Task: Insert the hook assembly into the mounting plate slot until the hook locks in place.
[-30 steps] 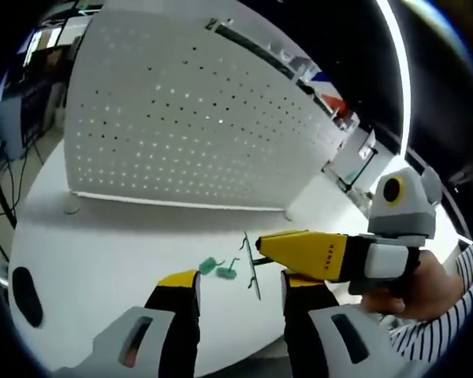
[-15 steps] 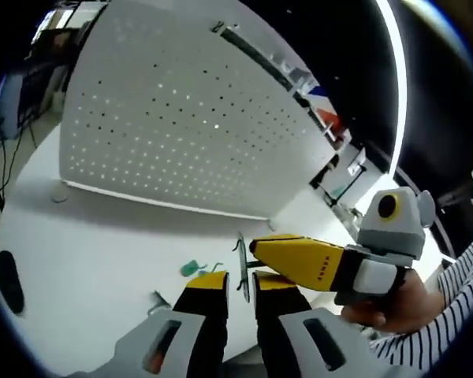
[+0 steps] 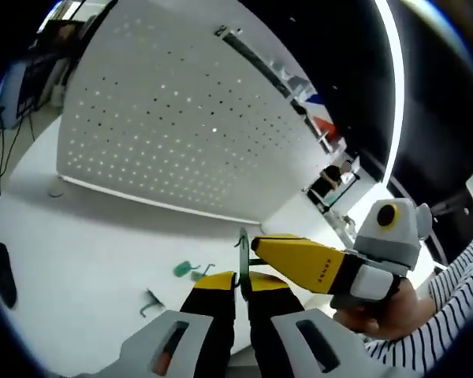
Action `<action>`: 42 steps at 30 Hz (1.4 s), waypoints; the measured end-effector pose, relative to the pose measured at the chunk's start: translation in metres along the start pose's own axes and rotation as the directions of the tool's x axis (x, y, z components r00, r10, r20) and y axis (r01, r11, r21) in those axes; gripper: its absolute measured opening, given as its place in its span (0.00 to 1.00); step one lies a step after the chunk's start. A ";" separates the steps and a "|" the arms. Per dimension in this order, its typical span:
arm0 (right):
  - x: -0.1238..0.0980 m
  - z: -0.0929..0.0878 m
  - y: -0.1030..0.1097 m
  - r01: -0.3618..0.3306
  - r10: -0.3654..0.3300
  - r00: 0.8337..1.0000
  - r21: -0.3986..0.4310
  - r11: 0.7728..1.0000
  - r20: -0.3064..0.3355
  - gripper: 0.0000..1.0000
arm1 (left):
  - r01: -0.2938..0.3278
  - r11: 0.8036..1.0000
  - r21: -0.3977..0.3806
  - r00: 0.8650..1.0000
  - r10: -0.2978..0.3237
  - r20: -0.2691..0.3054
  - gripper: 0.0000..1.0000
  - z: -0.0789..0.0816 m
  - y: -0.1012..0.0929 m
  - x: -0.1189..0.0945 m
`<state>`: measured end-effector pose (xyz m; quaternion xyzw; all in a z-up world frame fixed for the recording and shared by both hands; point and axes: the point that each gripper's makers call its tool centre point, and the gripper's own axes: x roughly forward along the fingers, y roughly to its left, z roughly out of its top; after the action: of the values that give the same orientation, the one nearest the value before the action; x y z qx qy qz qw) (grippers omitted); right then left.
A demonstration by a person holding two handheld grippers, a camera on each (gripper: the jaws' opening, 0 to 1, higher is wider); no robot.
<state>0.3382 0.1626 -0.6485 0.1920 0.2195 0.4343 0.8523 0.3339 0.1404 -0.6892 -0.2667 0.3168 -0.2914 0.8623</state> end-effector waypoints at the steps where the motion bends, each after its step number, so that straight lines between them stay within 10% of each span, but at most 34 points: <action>1: 0.000 0.000 0.000 0.000 0.000 1.000 -0.002 1.000 0.002 0.00 | 0.001 1.000 -0.003 1.000 -0.001 0.001 0.05 0.000 0.000 0.000; 19: -0.002 0.000 -0.001 0.011 -0.010 1.000 -0.066 0.998 0.020 0.01 | -0.031 0.996 0.082 0.999 0.032 -0.013 0.01 -0.001 -0.001 0.004; 28: -0.016 0.036 0.001 -0.027 0.028 0.991 -0.012 1.000 0.130 0.10 | -0.083 0.985 0.151 0.996 0.079 0.028 0.01 0.010 0.007 -0.002; 42: -0.015 0.020 0.009 -0.097 0.095 0.994 0.042 0.994 0.046 0.10 | -0.182 0.904 0.388 0.979 0.128 0.160 0.01 0.034 0.002 -0.009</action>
<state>0.3351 0.1522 -0.6236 0.2308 0.2007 0.4656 0.8305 0.3527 0.1573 -0.6643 -0.0770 0.2133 -0.2624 0.9379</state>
